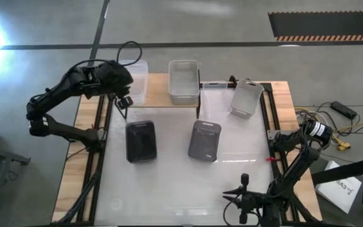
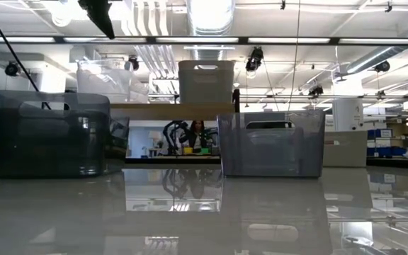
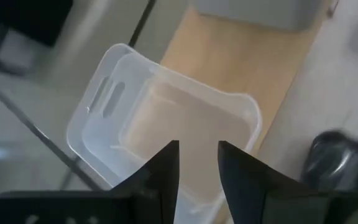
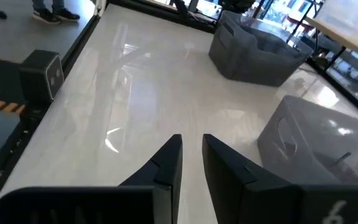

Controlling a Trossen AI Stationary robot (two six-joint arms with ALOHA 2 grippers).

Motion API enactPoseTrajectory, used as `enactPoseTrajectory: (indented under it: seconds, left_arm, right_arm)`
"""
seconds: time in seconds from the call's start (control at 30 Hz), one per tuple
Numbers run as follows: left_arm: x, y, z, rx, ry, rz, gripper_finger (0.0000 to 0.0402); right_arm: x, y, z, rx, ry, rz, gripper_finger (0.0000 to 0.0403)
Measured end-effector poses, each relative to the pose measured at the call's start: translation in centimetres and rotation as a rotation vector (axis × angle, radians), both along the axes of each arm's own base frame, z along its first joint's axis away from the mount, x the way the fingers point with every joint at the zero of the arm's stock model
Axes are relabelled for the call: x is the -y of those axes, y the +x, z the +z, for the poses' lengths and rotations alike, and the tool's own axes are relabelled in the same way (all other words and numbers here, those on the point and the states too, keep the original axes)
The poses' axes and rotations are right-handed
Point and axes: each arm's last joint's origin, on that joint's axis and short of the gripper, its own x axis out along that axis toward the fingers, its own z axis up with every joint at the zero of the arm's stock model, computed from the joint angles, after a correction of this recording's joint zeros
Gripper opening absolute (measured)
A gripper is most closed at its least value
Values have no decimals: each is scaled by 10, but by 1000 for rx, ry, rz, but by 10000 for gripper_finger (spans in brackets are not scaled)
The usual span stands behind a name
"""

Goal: Stack baskets on shelf by color
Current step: Stack the gray bin on top of the gray bin on the shelf

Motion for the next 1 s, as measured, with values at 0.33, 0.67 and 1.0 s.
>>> enactPoseTrajectory:
  seconds: [0.33,0.67,1.0]
  left_arm:
    - [53,43,-41,67,-135,-276,64]
    - [170,104,-95,249,-84,-694,34]
    - [268,127,-130,265,-40,-879,33]
  right_arm:
    - [2,-28,26,-33,122,3,56]
    - [72,-52,52,-332,288,-427,25]
    - [146,-5,69,-546,141,-575,15]
